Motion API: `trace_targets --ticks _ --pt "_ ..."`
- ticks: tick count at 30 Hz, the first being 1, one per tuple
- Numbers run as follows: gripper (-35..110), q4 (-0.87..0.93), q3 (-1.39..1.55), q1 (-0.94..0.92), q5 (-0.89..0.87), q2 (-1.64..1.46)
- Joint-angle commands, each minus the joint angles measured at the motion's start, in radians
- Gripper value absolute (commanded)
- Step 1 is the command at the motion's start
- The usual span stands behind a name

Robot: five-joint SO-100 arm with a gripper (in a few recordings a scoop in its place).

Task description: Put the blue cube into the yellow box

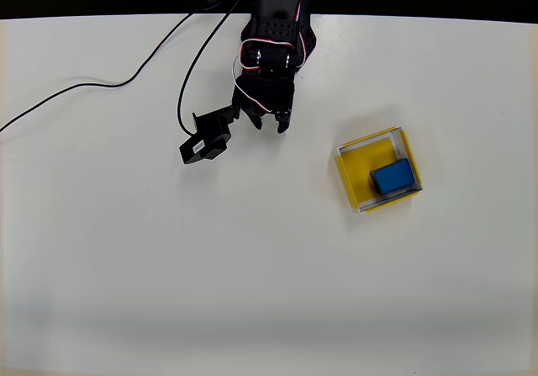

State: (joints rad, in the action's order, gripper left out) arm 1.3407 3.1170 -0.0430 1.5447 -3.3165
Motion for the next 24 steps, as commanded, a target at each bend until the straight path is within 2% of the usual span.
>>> trace_targets --ticks 1,12,24 --pt "11 0.012 0.029 -0.012 0.008 -0.028" --pt "0 0.014 0.029 -0.012 0.031 -0.028" --pt "0 0.014 0.029 0.002 0.029 -0.028"
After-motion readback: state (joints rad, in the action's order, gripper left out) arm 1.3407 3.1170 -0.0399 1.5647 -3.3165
